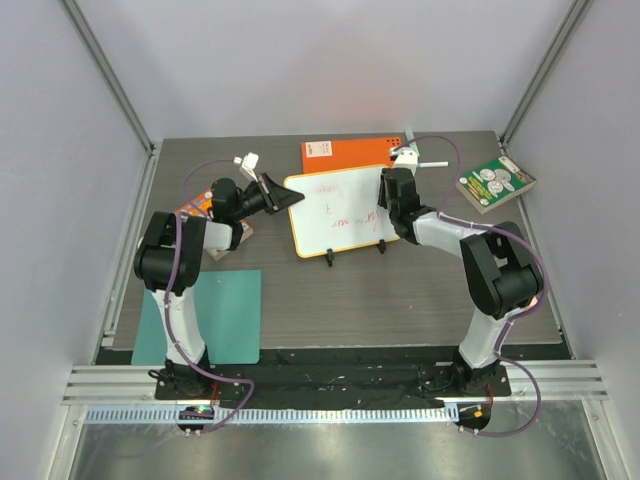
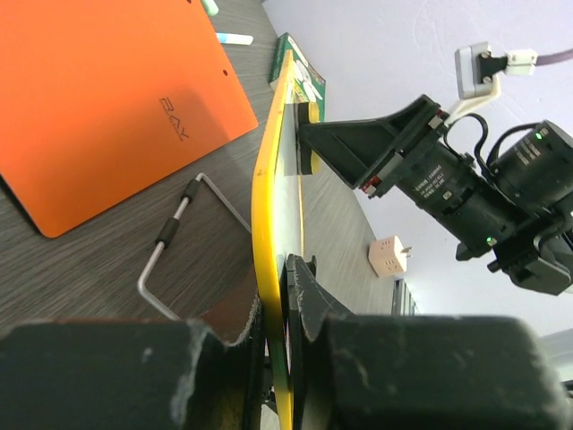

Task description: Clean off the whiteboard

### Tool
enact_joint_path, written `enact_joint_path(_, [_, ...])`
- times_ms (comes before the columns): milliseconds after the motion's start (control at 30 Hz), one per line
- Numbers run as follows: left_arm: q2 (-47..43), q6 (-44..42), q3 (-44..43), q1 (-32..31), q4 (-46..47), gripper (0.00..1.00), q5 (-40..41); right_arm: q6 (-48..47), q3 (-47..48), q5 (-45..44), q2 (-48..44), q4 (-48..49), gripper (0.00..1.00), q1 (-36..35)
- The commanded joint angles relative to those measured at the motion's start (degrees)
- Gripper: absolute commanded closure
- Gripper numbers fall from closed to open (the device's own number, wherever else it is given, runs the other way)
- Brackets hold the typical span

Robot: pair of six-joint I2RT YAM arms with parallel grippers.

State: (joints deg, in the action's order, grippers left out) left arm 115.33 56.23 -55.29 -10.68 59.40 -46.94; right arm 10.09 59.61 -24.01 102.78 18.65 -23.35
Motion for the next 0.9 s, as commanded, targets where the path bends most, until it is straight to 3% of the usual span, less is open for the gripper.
enact_joint_path(0, [-1.42,-4.81,-0.7,-0.75,-0.69,1.0,-4.04,-1.74,2.6,3.44,3.74,-8.98,0.99,0.06])
enact_joint_path(267, [-1.07,-4.81,-1.05,-0.75,-0.77,1.0,-4.3,-0.16,4.02,11.52,3.66,-15.48,0.98,-0.11])
enact_joint_path(500, [-0.89,-4.46,-1.23,-0.66,-0.69,1.0,-4.48,0.73,-1.6,13.91,-1.26,-19.61,0.99,-3.09])
enact_joint_path(733, [-0.54,-3.32,-1.58,-0.84,0.46,1.0,-5.01,-0.24,-0.12,13.81,-1.27,-18.92,0.99,-10.56])
enact_joint_path(867, [-0.54,-2.27,-1.75,-0.84,1.16,1.0,-5.53,-0.5,2.87,14.95,1.8,-13.57,0.99,-13.9])
